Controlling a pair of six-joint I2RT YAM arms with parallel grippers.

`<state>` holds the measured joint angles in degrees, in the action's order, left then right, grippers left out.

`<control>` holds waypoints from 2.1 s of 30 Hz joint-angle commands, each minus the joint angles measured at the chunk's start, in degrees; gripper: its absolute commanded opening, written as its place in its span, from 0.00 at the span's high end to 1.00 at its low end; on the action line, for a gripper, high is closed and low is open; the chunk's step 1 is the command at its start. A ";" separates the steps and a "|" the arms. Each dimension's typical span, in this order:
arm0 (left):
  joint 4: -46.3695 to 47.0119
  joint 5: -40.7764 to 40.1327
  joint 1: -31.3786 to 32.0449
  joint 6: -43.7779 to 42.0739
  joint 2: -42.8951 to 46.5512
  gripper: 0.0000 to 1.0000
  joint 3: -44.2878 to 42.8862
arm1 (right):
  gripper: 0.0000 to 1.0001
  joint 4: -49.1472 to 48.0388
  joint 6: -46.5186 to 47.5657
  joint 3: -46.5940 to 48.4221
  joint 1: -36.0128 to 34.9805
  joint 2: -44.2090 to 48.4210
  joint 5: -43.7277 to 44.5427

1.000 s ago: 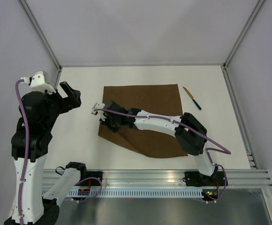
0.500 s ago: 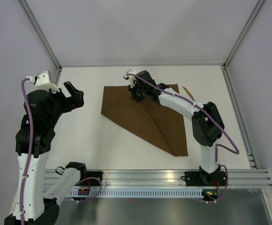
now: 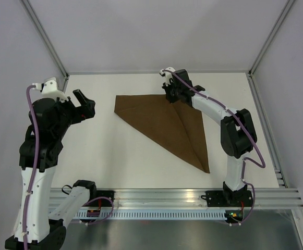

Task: Fold the napkin, place the utensils inside, and roll it up
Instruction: Fold the napkin at the center of the board.

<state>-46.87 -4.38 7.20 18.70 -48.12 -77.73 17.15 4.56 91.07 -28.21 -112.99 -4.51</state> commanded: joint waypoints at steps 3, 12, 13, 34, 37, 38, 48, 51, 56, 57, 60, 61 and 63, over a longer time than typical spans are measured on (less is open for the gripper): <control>1.78 1.22 -0.26 -0.94 -0.22 0.00 0.39 | 1.00 -3.70 -1.22 -0.80 2.54 0.05 0.73; 1.87 1.75 -0.26 -0.68 -0.66 0.00 0.57 | 1.00 -4.49 -2.97 -1.07 5.79 -0.48 0.12; 1.87 1.92 -0.26 -0.59 -0.66 0.00 0.57 | 1.00 -4.49 -3.50 -0.98 6.06 -0.56 -0.06; 2.66 2.62 -0.26 0.20 -0.75 0.00 1.80 | 1.00 -5.28 -9.39 -2.38 14.58 -1.44 -3.84; 2.75 2.71 -0.26 0.20 -0.75 0.00 1.88 | 0.99 -5.63 -9.83 -2.56 15.46 -1.44 -4.10; 2.84 2.71 -0.26 0.28 -0.66 0.00 1.88 | 1.00 -5.81 -9.74 -2.47 15.64 -1.62 -4.19; 2.93 2.71 -0.26 0.29 -0.66 0.00 2.15 | 1.00 -6.77 -9.92 -2.12 17.31 -2.23 -4.36; 2.93 2.71 -0.35 0.37 -0.66 0.00 2.15 | 0.99 -6.95 -10.18 -1.77 17.57 -2.32 -4.28; 2.93 2.71 -0.26 0.37 -0.75 0.00 2.24 | 1.00 -6.86 -10.27 -0.98 18.01 -3.03 -4.10; 3.01 2.71 -0.26 0.37 -0.66 0.00 2.32 | 1.00 -6.86 -10.44 -0.81 18.19 -3.20 -4.10; 2.93 2.71 -0.26 0.37 -0.84 0.00 2.41 | 1.00 -7.13 -10.53 -1.07 18.45 -3.29 -4.10; 3.01 2.71 -0.26 0.37 -0.75 0.00 2.41 | 1.00 -7.39 -10.62 -1.07 18.54 -3.29 -4.19; 3.01 2.71 -0.26 0.37 -0.92 0.00 2.41 | 1.00 -7.39 -10.71 -0.98 18.89 -3.29 -4.27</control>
<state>-46.09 -2.76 7.20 18.74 -48.99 -75.55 12.38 -4.95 88.51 -10.02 -116.22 -8.16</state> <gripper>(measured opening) 0.994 0.012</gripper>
